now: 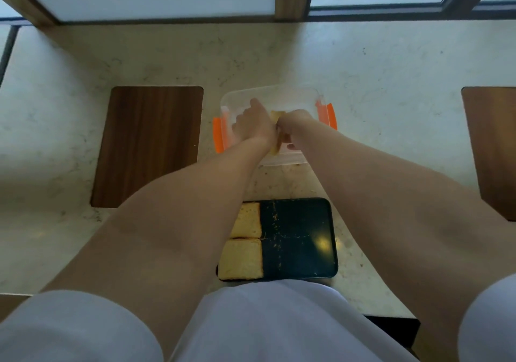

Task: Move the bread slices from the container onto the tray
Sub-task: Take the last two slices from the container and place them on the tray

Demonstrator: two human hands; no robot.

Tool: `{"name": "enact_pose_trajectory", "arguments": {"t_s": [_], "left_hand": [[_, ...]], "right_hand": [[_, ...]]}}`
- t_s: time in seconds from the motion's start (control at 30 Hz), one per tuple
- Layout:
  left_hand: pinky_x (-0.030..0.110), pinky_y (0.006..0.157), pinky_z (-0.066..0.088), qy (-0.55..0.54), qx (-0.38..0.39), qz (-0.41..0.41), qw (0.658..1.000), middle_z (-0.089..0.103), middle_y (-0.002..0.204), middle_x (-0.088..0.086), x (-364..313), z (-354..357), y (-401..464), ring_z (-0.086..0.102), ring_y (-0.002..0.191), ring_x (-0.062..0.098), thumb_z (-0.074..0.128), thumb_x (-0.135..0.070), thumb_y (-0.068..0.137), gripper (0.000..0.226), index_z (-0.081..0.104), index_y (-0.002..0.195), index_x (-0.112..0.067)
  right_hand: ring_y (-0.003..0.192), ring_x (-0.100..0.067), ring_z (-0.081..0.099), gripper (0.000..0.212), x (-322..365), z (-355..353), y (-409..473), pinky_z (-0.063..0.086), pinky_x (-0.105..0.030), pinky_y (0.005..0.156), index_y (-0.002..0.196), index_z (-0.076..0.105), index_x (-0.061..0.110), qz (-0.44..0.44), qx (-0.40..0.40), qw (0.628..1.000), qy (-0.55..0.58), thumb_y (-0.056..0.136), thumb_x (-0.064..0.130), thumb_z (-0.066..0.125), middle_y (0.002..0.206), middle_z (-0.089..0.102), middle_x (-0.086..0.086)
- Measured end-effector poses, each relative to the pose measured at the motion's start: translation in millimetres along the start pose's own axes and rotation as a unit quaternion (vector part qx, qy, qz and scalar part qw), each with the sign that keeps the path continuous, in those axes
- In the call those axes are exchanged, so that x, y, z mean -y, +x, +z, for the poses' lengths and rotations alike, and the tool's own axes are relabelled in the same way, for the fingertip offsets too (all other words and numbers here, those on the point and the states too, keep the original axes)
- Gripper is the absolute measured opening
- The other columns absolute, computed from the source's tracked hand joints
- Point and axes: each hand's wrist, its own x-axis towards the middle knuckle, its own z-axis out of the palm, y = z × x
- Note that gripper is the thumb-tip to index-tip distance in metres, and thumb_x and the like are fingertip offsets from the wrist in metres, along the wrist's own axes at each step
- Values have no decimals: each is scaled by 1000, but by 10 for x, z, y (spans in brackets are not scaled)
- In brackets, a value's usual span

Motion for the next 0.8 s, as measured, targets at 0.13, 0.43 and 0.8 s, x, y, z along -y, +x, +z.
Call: {"name": "enact_pose_trajectory", "arguments": {"t_s": [0.13, 0.43, 0.8], "left_hand": [[41, 79, 55, -126, -49, 66, 989, 69, 108, 11, -22, -267, -168, 65, 92, 28, 55, -12, 91, 39, 52, 130, -10], [35, 72, 61, -661, 25, -39, 749, 66, 113, 12, 441, -1042, -932, 72, 92, 22, 67, 3, 76, 41, 61, 115, -7], [48, 78, 61, -791, 159, -352, 474, 51, 137, 24, 1678, -156, -2131, 56, 117, 42, 56, 14, 68, 66, 52, 131, -2]], "right_hand": [[71, -19, 64, 18, 80, -133, -230, 58, -32, 71, 90, 65, 8, -65, -50, 997, 6, 94, 18, 51, 88, 72, -9], [101, -24, 70, 32, -208, -807, -1467, 60, -39, 87, 120, 58, -6, -254, 104, 940, 204, 89, 3, 58, 115, 66, -16], [102, -31, 69, 48, -2210, -233, -1521, 62, -37, 73, 130, 53, 2, 75, 163, 791, 585, 83, -2, 62, 108, 70, -20]]}}
